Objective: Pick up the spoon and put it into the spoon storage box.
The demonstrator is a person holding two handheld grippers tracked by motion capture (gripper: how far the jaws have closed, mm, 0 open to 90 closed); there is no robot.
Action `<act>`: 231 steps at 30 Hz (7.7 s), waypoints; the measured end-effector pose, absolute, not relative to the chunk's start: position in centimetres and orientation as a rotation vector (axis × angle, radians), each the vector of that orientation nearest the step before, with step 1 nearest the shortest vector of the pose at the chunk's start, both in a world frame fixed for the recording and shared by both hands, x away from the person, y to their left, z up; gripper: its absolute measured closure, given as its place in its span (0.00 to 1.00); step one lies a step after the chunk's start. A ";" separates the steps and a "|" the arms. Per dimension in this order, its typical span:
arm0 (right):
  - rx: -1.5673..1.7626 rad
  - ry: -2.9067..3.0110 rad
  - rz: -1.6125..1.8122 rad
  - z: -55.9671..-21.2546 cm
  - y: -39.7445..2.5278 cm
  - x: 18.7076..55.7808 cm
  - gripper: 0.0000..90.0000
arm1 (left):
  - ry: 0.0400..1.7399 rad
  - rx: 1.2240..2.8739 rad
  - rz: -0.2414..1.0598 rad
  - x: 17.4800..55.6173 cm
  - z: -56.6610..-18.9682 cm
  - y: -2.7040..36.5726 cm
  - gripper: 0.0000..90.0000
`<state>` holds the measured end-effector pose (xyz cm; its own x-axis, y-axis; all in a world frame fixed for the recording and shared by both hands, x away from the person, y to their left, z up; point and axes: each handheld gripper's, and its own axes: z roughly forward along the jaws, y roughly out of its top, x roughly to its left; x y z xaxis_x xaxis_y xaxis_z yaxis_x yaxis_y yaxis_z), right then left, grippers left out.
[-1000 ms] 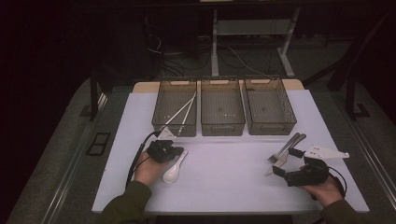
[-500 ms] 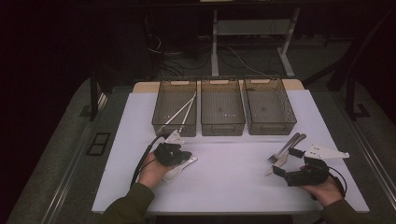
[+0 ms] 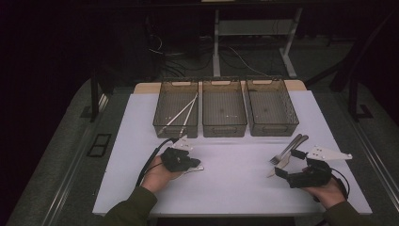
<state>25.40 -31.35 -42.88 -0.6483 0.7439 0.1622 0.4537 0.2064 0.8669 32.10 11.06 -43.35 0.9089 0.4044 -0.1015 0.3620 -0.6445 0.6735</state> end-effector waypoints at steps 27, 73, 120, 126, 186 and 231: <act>1.129 2.188 1.424 -42.9 -31.5 25.4 0.01 | 0.669 2.164 0.097 29.3 -41.4 17.0 0.64; 1.130 2.187 1.419 -42.8 -31.5 25.4 0.01 | 0.614 2.382 0.079 29.0 -43.6 17.0 0.72; 1.126 2.192 1.429 -42.9 -31.2 25.4 0.01 | 0.584 2.368 0.159 28.5 -41.0 16.7 0.88; 1.130 2.207 1.434 -43.1 -30.7 25.5 0.01 | 0.592 2.319 0.161 28.7 -40.4 17.2 0.88; 1.154 2.207 1.422 -43.3 -30.8 25.7 0.01 | 0.766 1.996 0.435 38.1 -34.2 17.7 0.88; 1.150 2.202 1.436 -43.2 -31.0 25.7 0.01 | 0.646 2.149 0.319 44.5 -36.1 5.4 0.88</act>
